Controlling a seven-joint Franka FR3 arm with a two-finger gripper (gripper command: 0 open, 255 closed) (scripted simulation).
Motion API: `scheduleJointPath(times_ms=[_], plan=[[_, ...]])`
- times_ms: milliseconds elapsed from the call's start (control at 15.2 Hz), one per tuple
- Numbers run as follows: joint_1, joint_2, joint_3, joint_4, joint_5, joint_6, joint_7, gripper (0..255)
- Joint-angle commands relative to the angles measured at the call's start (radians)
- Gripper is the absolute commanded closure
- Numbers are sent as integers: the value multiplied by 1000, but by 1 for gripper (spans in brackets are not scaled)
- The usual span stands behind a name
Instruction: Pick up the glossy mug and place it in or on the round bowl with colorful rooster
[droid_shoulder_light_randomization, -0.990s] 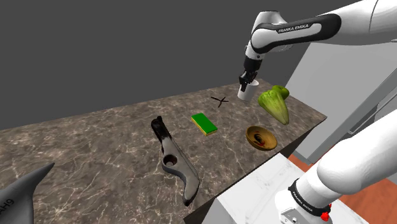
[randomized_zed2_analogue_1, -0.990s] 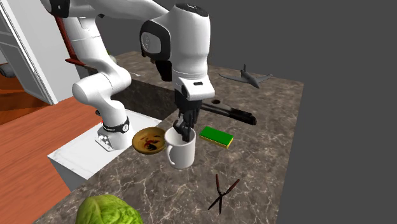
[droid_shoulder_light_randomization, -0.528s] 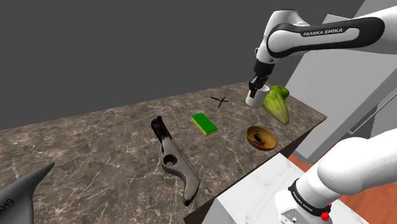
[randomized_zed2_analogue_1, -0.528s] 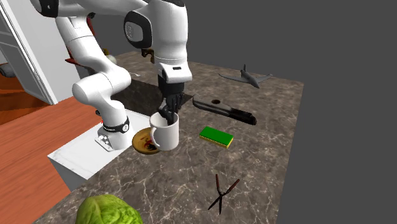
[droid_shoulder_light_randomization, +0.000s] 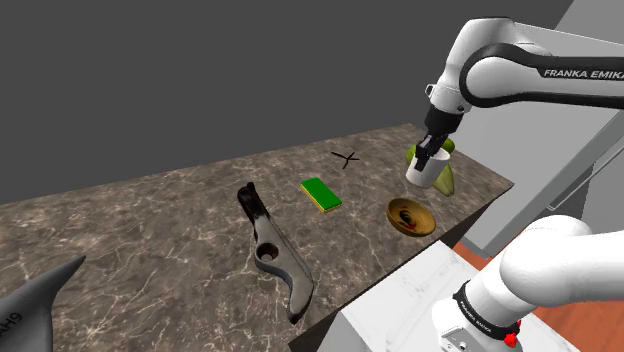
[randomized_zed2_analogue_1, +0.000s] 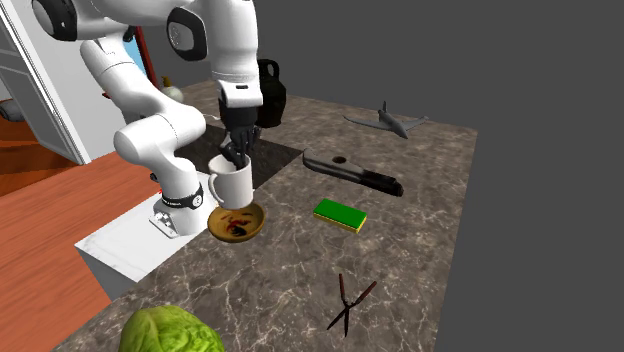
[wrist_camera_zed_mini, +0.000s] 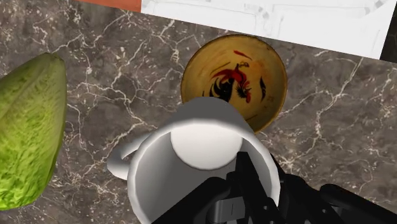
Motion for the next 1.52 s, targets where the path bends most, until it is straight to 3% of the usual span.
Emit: scheduleJointPath(times_ms=[0, 132, 1254, 1452], plan=[[6, -106, 11, -59, 8, -47, 10, 255], [11, -166, 20, -86, 15, -81, 17, 255], [10, -126, 18, -302, 10, 174, 29, 255], [10, -126, 18, -302, 10, 174, 29, 255]])
